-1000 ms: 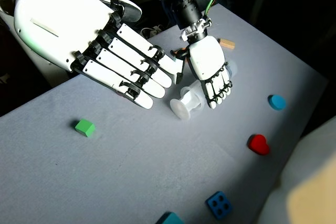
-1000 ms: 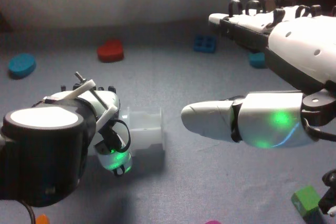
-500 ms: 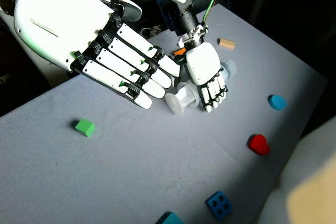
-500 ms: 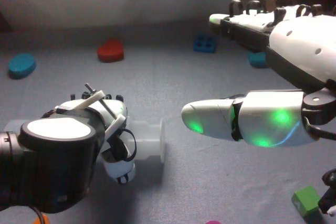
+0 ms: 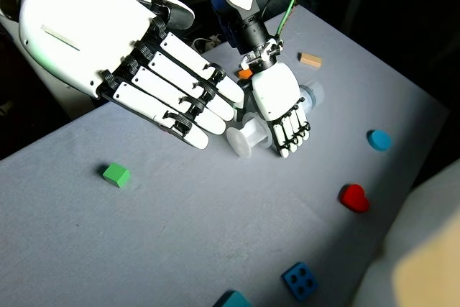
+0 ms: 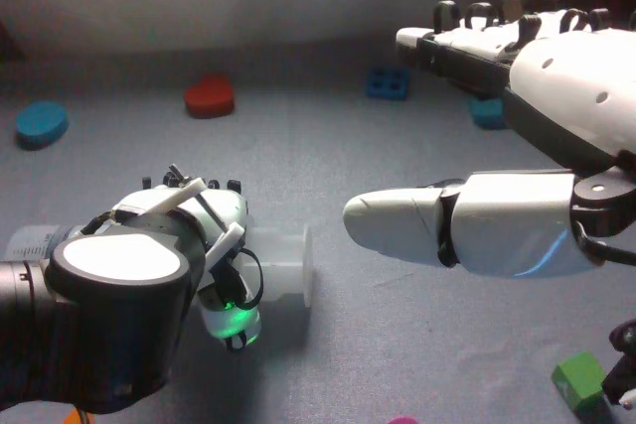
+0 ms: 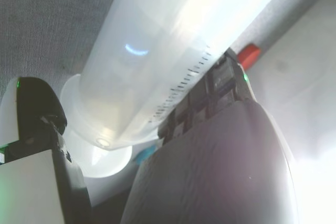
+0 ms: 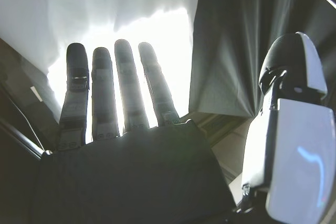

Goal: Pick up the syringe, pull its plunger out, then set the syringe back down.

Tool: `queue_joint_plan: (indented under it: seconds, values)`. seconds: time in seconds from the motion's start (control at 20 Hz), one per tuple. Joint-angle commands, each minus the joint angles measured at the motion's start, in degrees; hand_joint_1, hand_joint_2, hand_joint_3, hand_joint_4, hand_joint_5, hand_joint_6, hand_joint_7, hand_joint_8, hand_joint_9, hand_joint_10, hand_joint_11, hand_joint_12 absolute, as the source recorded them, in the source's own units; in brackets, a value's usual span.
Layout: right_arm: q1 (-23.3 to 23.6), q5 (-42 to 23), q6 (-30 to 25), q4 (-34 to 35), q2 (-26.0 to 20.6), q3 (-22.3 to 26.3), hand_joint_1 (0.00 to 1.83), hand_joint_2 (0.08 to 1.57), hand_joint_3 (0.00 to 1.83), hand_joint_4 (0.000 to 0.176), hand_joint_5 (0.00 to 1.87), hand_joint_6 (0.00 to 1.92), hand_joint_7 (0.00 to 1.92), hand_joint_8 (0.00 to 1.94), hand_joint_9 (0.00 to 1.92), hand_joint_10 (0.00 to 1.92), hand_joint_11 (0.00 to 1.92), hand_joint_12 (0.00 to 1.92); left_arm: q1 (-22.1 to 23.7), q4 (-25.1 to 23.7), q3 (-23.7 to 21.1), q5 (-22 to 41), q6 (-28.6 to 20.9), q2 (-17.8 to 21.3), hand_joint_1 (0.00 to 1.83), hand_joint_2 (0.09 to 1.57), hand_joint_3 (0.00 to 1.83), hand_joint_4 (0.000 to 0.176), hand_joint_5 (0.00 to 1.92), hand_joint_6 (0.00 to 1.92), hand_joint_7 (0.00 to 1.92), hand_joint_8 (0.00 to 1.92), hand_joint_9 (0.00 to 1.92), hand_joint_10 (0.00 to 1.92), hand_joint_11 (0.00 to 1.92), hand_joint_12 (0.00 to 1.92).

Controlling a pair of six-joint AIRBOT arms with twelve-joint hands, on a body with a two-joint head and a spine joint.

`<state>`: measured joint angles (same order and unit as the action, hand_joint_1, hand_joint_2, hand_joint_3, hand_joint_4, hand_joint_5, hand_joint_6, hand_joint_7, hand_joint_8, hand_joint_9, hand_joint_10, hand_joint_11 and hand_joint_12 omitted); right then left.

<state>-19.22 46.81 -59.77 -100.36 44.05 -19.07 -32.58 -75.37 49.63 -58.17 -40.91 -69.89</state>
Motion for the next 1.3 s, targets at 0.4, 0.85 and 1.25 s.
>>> queue_joint_plan:
  seconds: [0.4, 0.85, 1.25]
  values:
    - [0.6, 1.7, -0.6, -4.5, 0.0, 0.2, 0.23, 0.9, 0.0, 0.0, 0.21, 0.01, 0.24, 0.01, 0.17, 0.01, 0.0, 0.71, -1.3, -8.3, 1.0, 5.6, -4.9, 0.3, 1.09, 1.1, 0.01, 0.0, 0.37, 0.01, 0.39, 0.02, 0.32, 0.03, 0.0, 0.82]
    - [0.5, 1.8, -1.6, -4.5, 0.0, 0.1, 0.26, 0.89, 0.0, 0.0, 0.21, 0.0, 0.24, 0.0, 0.19, 0.01, 0.0, 0.78, -2.6, -10.5, 1.6, 8.6, -10.5, 1.4, 1.22, 1.21, 0.01, 0.0, 0.7, 1.17, 0.86, 1.36, 0.78, 0.41, 0.4, 1.2]
    - [-1.3, 3.0, -10.0, -4.5, -0.4, -0.2, 0.28, 0.86, 0.0, 0.0, 0.23, 0.0, 0.26, 0.0, 0.2, 0.0, 0.0, 0.82, -3.6, -11.0, 1.7, 9.9, -11.3, 1.4, 1.34, 1.22, 0.0, 0.0, 0.82, 1.08, 0.74, 1.44, 0.67, 1.56, 0.63, 1.47]
